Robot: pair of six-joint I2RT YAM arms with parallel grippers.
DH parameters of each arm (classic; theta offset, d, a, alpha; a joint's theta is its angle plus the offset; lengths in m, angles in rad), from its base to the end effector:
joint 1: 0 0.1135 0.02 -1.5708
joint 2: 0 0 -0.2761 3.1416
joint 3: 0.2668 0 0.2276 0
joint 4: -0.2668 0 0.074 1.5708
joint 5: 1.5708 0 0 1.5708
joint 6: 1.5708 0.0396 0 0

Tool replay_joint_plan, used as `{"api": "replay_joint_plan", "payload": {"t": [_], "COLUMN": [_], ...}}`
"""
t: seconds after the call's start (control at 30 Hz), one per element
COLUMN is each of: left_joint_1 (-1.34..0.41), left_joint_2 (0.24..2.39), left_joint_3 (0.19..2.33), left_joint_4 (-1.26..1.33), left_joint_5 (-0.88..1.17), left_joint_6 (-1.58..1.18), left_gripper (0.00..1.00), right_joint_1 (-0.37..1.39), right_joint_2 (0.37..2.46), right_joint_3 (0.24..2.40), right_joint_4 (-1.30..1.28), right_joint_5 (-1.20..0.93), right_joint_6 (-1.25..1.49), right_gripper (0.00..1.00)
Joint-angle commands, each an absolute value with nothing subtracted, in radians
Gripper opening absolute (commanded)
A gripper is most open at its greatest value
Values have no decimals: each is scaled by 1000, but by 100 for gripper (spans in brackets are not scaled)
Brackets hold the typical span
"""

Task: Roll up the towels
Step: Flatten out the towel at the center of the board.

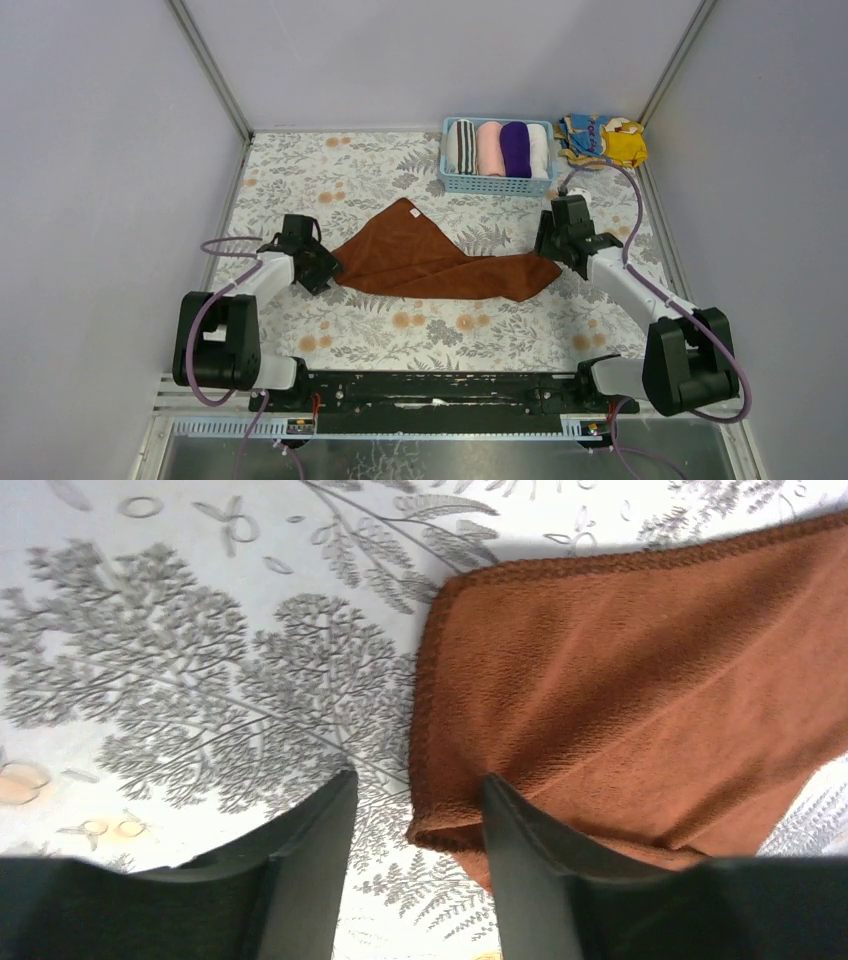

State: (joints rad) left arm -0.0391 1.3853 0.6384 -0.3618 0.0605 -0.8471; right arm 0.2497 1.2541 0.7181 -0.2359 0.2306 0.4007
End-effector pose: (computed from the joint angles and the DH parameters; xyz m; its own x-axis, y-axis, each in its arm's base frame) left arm 0.2213 -0.0111 0.1781 -0.6417 -0.7235 -0.2547 -0.6266 0.6860 -0.3699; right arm 0.2290 0.0491 0.2368 -0.6543 0.2251 -0.7220 0.1883 0.9731 0.1327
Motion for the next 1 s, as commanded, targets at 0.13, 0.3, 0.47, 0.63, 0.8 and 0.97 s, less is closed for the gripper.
{"api": "replay_joint_plan", "payload": {"t": [0.13, 0.3, 0.47, 0.63, 0.8, 0.97], "left_joint_1": [-33, -31, -31, -29, -36, -49], "left_joint_2": [1449, 1571, 1692, 1790, 1858, 1855], "left_joint_3": [797, 886, 1003, 1089, 1107, 1072], "left_joint_4": [-571, -583, -631, -671, -694, -682], "left_joint_5": [-85, -92, -132, -181, -144, -125], "left_joint_6": [-773, -754, -732, -717, -696, -693], "left_gripper": [57, 57, 56, 54, 44, 15], "right_joint_1": [250, 251, 251, 250, 250, 251], "right_joint_2": [1435, 1443, 1449, 1452, 1457, 1505], "right_joint_3": [916, 883, 869, 861, 861, 890], "right_joint_4": [-281, -234, -231, -226, -228, -240], "right_joint_5": [106, 52, 19, -17, -20, 16], "right_joint_6": [394, 399, 385, 385, 382, 383], "right_gripper": [58, 58, 57, 57, 57, 59]}}
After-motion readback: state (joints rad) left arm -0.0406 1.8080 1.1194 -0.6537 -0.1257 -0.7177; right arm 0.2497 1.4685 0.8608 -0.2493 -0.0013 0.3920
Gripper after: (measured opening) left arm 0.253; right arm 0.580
